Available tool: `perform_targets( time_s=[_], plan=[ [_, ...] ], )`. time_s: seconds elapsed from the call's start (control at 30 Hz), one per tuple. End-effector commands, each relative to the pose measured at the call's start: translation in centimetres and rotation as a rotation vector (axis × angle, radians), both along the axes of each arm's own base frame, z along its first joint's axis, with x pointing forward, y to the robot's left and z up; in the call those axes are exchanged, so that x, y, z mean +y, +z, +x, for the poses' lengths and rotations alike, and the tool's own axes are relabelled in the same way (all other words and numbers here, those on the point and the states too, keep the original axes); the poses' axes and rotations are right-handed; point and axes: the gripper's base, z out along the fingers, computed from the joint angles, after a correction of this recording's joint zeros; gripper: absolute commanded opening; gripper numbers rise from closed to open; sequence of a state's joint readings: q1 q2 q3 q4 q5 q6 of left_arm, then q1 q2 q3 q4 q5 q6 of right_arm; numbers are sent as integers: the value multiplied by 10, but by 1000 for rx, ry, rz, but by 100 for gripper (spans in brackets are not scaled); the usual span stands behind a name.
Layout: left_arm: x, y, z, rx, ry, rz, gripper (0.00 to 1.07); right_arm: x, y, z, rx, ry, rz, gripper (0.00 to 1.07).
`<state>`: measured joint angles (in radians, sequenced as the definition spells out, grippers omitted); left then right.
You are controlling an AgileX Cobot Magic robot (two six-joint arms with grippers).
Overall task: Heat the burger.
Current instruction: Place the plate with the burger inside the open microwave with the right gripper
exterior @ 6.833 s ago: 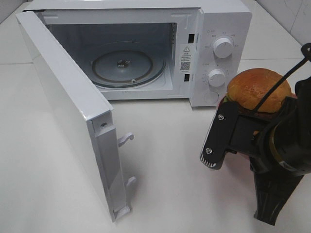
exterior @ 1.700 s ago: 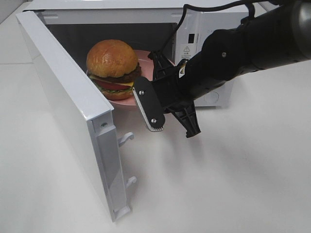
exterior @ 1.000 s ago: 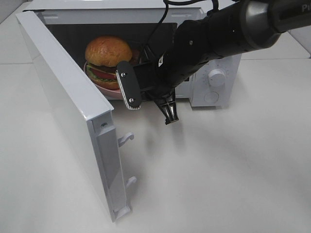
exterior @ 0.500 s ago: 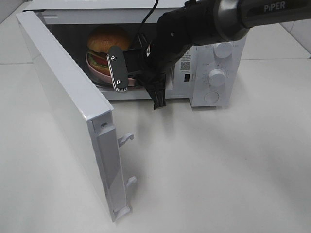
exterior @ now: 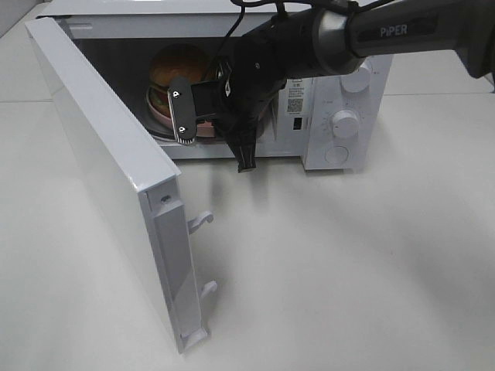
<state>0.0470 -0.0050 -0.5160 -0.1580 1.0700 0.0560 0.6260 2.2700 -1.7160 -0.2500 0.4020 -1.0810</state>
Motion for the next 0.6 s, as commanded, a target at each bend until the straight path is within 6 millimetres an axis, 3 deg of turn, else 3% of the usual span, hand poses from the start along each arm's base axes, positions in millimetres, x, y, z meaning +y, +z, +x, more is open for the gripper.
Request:
perform_targets(
  time_s=[0.03,0.3,0.43,0.47,0.5,0.57,0.6],
  plan=[
    [0,0,-2,-14,-9,-2,100,2,12,5,-53,-4,40,3],
    [0,0,-2,-14,-9,-2,100,1,11,5,-47,-6,34,8],
    [0,0,-2,-14,-9,-2,100,1,11,5,-44,-7,32,21],
    [0,0,-2,-14,-9,-2,100,1,11,5,-43,-8,32,29],
    [0,0,-2,-14,-9,-2,100,1,11,5,-43,-8,32,29],
    [0,0,-2,-14,-9,-2,100,1,12,4,-40,-13,35,40],
    [0,0,-2,-14,-9,-2,100,1,12,4,-40,-13,35,40]
  ],
)
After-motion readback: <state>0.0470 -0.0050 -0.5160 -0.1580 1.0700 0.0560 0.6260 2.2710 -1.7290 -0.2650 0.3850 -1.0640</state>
